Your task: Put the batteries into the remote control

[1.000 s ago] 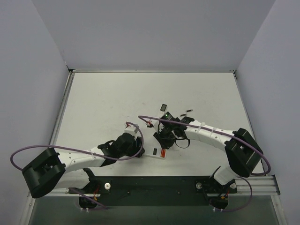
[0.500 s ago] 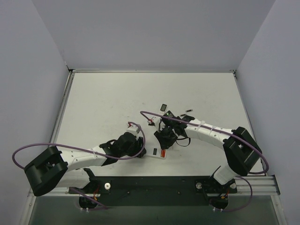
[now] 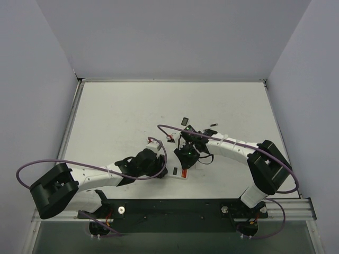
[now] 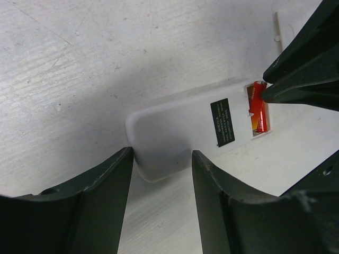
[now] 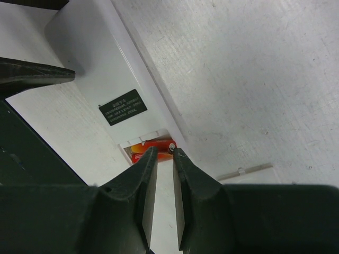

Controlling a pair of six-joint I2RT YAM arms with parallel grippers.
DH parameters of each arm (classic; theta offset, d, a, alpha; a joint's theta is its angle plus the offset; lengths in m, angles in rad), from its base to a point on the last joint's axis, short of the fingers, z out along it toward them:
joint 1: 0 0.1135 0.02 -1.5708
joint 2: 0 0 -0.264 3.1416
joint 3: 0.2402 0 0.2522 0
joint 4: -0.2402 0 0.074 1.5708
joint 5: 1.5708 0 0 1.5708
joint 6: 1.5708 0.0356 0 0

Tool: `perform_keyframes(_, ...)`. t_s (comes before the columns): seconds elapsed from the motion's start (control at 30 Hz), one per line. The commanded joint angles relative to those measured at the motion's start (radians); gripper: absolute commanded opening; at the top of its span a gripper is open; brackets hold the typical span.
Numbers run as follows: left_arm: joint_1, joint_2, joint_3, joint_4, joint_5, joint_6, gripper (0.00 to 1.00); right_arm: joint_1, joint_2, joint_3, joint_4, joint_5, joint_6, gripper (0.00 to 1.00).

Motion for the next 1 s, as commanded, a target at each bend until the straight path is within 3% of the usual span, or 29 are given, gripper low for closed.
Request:
perform_keyframes(0.0, -0.015, 0.032, 0.059, -0.010, 0.007, 0.014, 0.58, -0.005, 0.004, 0.035, -0.043, -0.025, 0.010, 0.12)
perform_keyframes(0.33, -0.041, 0.069, 0.085, -0.041, -0.013, 0.011, 0.39, -0.005, 0.032, 0.046, -0.090, -0.063, 0.021, 0.08)
perform_keyframes(0.97, -0.074, 0.061, 0.088, -0.072, -0.054, -0.023, 0.32, 0.036, 0.056, -0.040, -0.098, -0.070, 0.208, 0.02)
